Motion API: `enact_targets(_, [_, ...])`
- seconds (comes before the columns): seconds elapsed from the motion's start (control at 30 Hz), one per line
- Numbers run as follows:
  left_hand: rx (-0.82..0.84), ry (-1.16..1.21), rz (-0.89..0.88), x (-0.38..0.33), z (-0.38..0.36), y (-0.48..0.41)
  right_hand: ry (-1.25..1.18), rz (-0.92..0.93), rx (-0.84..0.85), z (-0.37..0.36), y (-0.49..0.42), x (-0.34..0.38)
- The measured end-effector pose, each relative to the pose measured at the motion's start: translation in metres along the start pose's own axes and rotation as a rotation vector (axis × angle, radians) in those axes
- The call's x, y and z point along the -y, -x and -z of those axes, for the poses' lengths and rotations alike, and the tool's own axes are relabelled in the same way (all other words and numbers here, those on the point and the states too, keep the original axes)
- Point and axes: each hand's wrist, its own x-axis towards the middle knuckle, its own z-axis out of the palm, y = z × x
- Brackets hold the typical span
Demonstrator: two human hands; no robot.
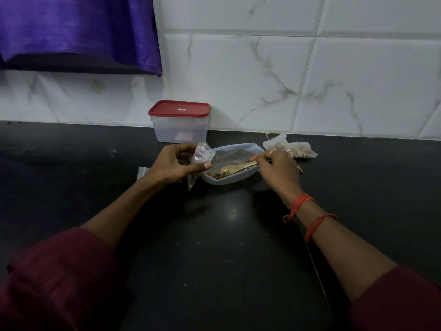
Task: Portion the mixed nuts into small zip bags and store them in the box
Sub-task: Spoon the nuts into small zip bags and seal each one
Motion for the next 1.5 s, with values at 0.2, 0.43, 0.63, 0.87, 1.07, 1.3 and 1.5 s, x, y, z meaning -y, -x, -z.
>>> enact_targets(0.2, [0.009, -0.001, -0.019, -0.001, -0.002, 0.001, -0.246, -0.031, -0.127, 0.010, -0.001, 0.005])
enact_targets(0.43, [-0.007, -0.012, -0.022, 0.004, -0.001, -0.001, -0.355, 0.313, 0.028, 0.004, 0.014, 0.024])
enact_targets(0.63, [-0.017, -0.004, -0.011, 0.003, 0.000, -0.001, -0.352, 0.170, -0.120, 0.004, 0.009, 0.016])
enact_targets(0.87, [-0.085, -0.029, -0.053, -0.004, -0.003, -0.002, -0.018, 0.111, 0.042, 0.002, 0.005, 0.002])
enact_targets(1.07, [-0.124, -0.013, -0.170, -0.018, -0.014, 0.004, 0.340, 0.252, 0.057, 0.005, 0.009, 0.006])
enact_targets(1.3, [-0.192, -0.077, -0.238, -0.014, -0.027, 0.007, -0.152, 0.441, 0.055, -0.002, 0.017, 0.021])
enact_targets(1.5, [-0.179, -0.152, -0.230, -0.016, -0.033, 0.010, -0.348, 0.302, 0.097, -0.012, 0.026, 0.030])
